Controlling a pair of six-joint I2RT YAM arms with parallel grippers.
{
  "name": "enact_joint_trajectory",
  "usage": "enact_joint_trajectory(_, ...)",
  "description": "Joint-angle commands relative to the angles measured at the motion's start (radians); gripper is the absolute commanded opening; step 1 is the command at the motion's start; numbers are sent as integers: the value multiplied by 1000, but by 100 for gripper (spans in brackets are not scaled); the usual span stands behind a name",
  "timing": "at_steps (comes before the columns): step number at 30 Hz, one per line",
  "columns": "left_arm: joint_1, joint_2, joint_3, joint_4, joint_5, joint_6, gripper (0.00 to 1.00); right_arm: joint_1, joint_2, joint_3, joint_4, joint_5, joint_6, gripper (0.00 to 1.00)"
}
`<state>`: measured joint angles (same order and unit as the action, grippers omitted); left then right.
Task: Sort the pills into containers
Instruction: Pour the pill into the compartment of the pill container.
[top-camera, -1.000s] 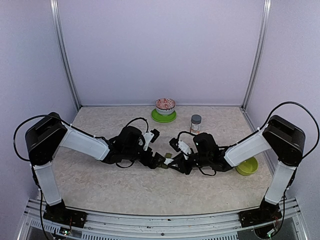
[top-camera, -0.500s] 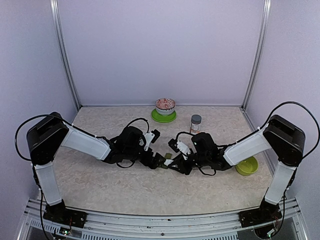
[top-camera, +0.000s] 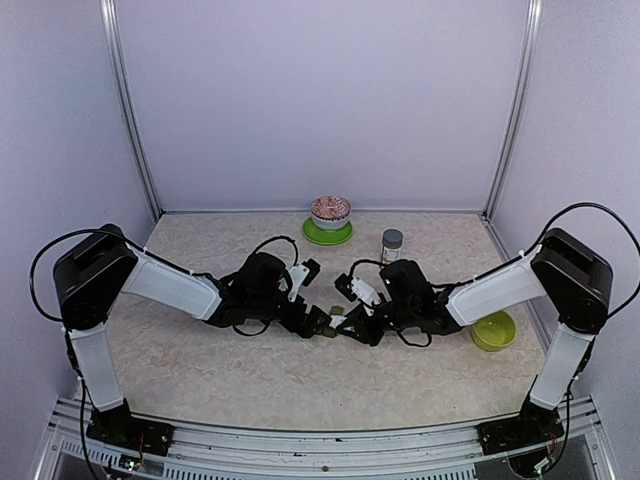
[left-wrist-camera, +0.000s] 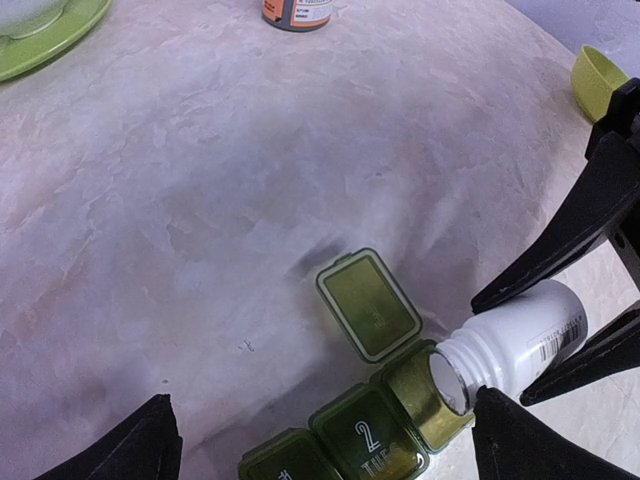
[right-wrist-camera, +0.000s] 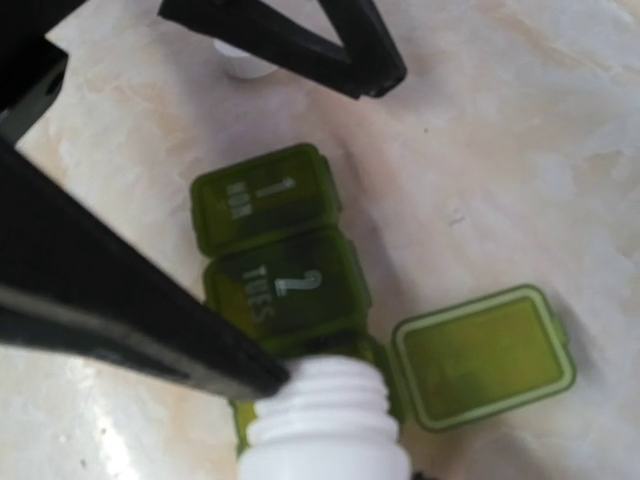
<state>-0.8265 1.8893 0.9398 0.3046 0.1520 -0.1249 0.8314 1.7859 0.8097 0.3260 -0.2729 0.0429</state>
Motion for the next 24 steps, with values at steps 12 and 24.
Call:
enact_joint_trajectory(12,-3,16,26,-17,-9,13,99,26,-49,89,-97,-14,-26,25)
enact_joint_trajectory(24,0,16,27,-18,-9,13,99,33,-33,115,-149,-19,-28,25)
